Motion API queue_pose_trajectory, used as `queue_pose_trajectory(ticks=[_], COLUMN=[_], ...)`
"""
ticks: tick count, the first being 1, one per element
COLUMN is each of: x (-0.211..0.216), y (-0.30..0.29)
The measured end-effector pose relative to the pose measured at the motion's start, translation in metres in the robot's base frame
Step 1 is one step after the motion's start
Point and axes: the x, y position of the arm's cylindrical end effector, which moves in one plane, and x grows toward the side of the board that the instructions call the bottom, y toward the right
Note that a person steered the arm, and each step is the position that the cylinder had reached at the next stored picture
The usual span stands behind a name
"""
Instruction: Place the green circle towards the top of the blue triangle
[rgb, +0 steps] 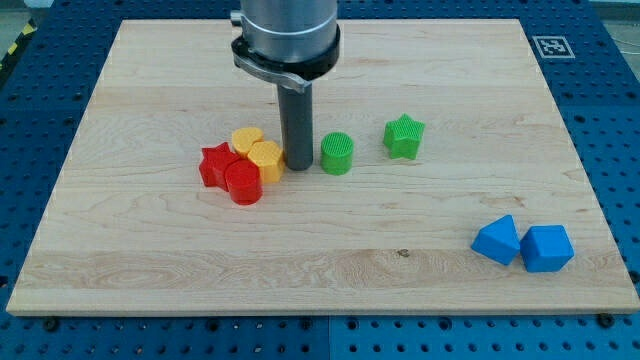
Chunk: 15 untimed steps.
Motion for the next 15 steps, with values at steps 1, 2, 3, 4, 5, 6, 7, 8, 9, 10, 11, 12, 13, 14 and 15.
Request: queue_pose_trajectory(ticks=[1, 2, 3, 4, 5, 6, 7, 8, 9, 10, 11, 12, 13, 14, 15], x=[-0.003, -0.007, -0.007, -0.021, -0.032, -0.032, -0.032, -0.032, -0.032, -0.030, -0.028, -0.028, -0.021, -0.018, -0.015], y=[0.017, 0.037, 0.037, 0.037, 0.037, 0.037, 0.047, 0.052, 0.052, 0.060, 0.070, 0.072, 0.072, 0.072, 0.072])
